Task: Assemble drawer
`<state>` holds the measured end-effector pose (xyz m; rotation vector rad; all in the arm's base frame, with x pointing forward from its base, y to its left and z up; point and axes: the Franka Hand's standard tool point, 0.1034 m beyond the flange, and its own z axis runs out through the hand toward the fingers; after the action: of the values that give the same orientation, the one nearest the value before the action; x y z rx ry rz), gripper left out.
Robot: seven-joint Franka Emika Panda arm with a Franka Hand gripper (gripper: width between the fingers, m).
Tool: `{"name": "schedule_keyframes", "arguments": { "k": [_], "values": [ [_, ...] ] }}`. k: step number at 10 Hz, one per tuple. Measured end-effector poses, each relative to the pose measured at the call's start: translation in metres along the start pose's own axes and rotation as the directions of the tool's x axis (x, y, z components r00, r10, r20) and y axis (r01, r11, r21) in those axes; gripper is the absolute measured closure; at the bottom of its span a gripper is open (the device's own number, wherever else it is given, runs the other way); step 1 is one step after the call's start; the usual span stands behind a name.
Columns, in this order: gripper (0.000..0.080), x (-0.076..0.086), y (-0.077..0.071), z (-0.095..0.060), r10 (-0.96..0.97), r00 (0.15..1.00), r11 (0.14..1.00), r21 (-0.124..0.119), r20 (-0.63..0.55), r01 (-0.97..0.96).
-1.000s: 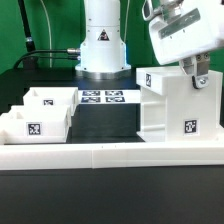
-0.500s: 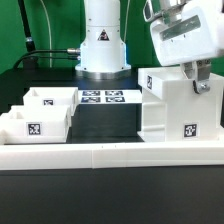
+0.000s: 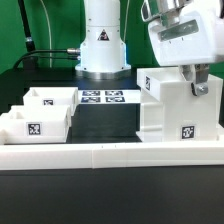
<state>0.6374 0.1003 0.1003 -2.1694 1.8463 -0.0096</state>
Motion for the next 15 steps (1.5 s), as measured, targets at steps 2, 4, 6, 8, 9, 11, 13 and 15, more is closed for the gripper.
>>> {"name": "schedule_keyframes", "arguments": {
  "k": [2, 4, 6, 8, 9, 11, 13, 15],
  "values": [
    [0.0504, 0.0, -0.003, -0.002, -0.004, 1.0, 1.0, 0.011, -0.003, 0.004],
    [0.0369, 0.0, -0.006, -0.004, -0.007, 1.0, 1.0, 0.021, -0.005, 0.007],
    [0.0165, 0.0, -0.008, -0.005, -0.008, 1.0, 1.0, 0.029, -0.008, 0.008],
    [0.0153, -0.002, -0.008, -0.006, -0.032, 0.999, 0.999, 0.032, -0.01, 0.033],
    [0.015, -0.006, -0.002, -0.017, -0.119, 0.993, 0.992, 0.044, -0.016, 0.12],
    [0.015, -0.008, 0.018, -0.047, -0.228, 0.973, 0.972, 0.052, -0.02, 0.229],
    [0.015, -0.008, 0.026, -0.051, -0.253, 0.967, 0.966, 0.049, -0.021, 0.254],
    [0.015, -0.005, 0.029, -0.049, -0.376, 0.926, 0.926, 0.022, -0.024, 0.376]
  ]
}}
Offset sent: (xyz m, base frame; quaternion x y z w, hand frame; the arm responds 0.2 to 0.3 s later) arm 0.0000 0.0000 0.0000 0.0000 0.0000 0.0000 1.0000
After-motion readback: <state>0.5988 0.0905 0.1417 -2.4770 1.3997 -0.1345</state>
